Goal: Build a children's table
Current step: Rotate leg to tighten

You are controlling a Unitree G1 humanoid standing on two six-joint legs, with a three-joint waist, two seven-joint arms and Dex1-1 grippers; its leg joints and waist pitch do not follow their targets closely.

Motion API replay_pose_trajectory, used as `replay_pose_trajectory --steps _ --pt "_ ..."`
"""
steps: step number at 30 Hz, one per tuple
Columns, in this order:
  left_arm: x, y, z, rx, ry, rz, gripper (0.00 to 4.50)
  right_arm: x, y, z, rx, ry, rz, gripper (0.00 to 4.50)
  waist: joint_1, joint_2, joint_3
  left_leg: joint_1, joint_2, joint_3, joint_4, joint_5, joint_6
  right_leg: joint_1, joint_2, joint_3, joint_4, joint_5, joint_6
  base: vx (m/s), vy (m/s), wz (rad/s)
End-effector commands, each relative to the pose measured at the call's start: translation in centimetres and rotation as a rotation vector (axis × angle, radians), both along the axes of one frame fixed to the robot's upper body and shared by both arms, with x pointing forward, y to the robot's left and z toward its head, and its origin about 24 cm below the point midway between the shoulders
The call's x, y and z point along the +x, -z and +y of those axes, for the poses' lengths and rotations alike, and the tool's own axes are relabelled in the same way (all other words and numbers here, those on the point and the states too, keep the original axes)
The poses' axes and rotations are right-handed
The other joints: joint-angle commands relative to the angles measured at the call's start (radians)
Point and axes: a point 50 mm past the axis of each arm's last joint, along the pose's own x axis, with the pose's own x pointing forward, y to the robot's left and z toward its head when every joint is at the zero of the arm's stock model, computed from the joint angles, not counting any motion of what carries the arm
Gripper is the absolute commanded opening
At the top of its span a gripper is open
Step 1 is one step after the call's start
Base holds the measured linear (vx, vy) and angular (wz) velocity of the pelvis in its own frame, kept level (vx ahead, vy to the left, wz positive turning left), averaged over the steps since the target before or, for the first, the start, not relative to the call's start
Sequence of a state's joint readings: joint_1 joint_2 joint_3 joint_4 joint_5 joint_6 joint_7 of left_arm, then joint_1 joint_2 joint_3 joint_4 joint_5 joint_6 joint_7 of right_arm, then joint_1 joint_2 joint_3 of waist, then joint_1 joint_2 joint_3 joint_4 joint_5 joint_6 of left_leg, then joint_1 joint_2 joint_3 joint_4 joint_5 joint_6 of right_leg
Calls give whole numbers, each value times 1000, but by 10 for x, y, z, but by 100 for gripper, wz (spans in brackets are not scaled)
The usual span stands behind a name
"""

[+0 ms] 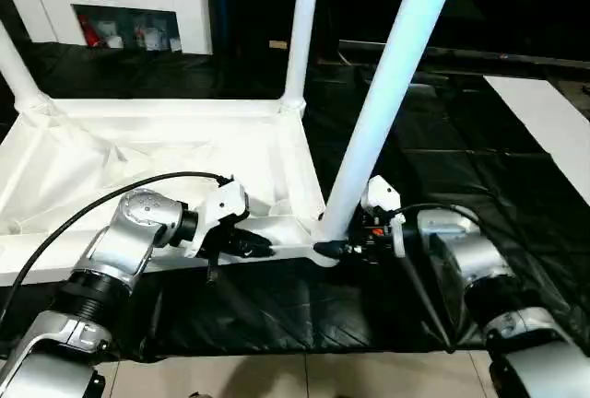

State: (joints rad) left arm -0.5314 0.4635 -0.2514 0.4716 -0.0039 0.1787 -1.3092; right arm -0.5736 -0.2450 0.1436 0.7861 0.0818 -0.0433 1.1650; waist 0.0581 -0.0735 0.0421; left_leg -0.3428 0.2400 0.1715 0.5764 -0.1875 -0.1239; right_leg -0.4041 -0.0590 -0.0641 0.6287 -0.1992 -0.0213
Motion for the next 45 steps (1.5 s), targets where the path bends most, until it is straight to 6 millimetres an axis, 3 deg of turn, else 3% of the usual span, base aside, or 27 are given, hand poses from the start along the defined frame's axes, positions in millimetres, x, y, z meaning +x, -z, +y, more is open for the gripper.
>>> replay_pose_trajectory --steps 1,3,6,11,14,16,18,25,27,30,34,39,45 --pt "5 3 -21 -2 -22 -26 0 1 9 9 3 152 11 273 0 11 -45 3 -5 11 -64 -222 13 47 -65 47 -87 -258 -195 0 0 0" --pt "9 4 -33 -10 -74 -58 0 1 13 21 59 282 41 272 0 10 -42 8 -5 8 -67 -256 -1 43 -68 47 -98 -361 -156 0 0 0" --pt "10 6 -51 -38 -105 -67 0 -1 17 42 129 388 84 272 -4 10 -40 9 -5 4 -72 -279 -16 37 -69 47 -108 -434 -120 0 0 0" --pt "6 10 -77 -56 -119 -70 0 -8 16 95 161 418 69 272 -15 14 -42 9 -8 -2 -74 -319 -21 32 -68 44 -113 -474 -97 0 0 0" --pt "5 11 -79 -55 -122 -69 0 -6 5 106 196 401 9 342 -19 16 -42 8 -8 -1 -74 -322 -13 31 -66 46 -113 -440 -106 0 0 0" --pt "5 11 -72 -48 -130 -69 0 -2 -1 96 219 403 2 344 -20 14 -42 6 -7 1 -74 -315 -7 31 -64 47 -109 -404 -117 0 0 0" --pt "5 12 -70 -44 -133 -70 0 -1 -2 92 219 406 3 379 -21 16 -43 4 -6 1 -76 -303 -5 34 -63 48 -104 -362 -128 0 0 0" --pt "3 9 -45 -24 -83 -65 0 4 -1 31 65 245 -61 400 -15 9 -50 -4 -7 8 -67 -213 27 48 -63 50 -91 -222 -172 0 0 0" --pt "2 5 -37 -33 -35 -51 0 2 -3 11 18 131 -50 400 -13 10 -55 -5 -6 11 -62 -155 44 53 -61 50 -78 -112 -203 0 0 0" --pt "0 3 -32 -37 -2 -40 0 0 -4 1 -6 61 -36 400 -9 7 -58 -8 -7 14 -56 -100 79 59 -58 48 -65 11 -244 0 0 0" --pt "-3 0 -24 -40 69 -9 0 -1 -8 -10 -26 -27 -8 383 -3 9 -55 -3 -4 15 -57 -115 86 55 -62 47 -67 -19 -257 0 0 0" --pt "-5 0 -15 -5 127 20 0 2 -13 -12 -33 -86 7 335 4 11 -53 -1 0 15 -60 -150 54 54 -63 46 -69 -80 -251 0 0 0" --pt "-4 -2 -9 17 156 31 0 1 -11 -9 -54 -150 27 288 8 10 -54 -3 -2 15 -58 -138 45 55 -63 46 -66 -79 -241 0 0 0"
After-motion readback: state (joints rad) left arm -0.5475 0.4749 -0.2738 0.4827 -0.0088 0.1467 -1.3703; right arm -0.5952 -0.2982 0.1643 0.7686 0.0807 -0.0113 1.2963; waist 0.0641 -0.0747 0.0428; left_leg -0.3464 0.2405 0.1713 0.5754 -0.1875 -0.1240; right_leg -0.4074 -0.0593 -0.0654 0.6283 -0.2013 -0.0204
